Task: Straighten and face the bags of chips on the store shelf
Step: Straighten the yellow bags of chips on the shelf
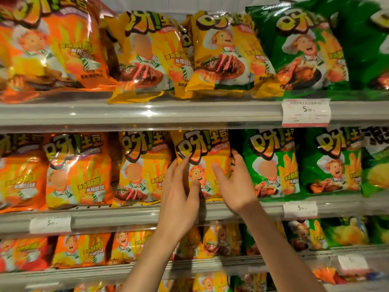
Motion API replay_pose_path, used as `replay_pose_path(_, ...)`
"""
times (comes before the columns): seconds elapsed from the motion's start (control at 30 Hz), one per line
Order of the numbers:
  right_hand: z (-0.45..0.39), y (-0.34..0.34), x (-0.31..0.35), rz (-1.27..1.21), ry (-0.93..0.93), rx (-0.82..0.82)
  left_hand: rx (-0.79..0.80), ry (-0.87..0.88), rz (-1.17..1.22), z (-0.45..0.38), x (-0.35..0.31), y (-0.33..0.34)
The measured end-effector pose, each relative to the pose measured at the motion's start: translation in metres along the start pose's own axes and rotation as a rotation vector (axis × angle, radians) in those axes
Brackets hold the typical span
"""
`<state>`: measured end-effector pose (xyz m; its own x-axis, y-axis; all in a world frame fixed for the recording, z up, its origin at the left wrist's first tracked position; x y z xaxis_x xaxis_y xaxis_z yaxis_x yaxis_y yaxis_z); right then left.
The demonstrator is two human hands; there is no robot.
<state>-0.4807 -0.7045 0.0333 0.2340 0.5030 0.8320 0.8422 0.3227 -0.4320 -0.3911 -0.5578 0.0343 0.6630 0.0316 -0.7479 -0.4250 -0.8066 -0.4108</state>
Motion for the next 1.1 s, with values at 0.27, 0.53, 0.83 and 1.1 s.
replay_pose_path(0.27,-0.021,0.003,-0.003,-0.126,0.152,0.115,0.015,-0.278,0.256,-0.038,0.008,0.014)
replay_pose_path(0.53,-0.030,0.013,-0.008,-0.129,0.214,0.056,-0.004,-0.285,0.219,-0.064,0.017,0.030)
replay_pose_path(0.83,-0.018,0.007,0.003,-0.135,0.152,0.000,-0.013,-0.239,0.148,-0.059,0.020,0.033)
replay_pose_path(1.1,0.014,-0.059,0.018,0.498,-0.482,-0.445,0.015,0.068,-0.140,-0.038,0.006,0.036)
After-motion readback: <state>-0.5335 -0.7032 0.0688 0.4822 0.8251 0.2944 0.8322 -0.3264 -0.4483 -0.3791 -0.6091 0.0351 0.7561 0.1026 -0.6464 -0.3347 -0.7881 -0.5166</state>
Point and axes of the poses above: each hand's wrist, its own z-axis away from the middle knuckle, its own y-axis out of the palm, x = y × z, the point moved 5 cm from there along -z, towards the middle knuckle
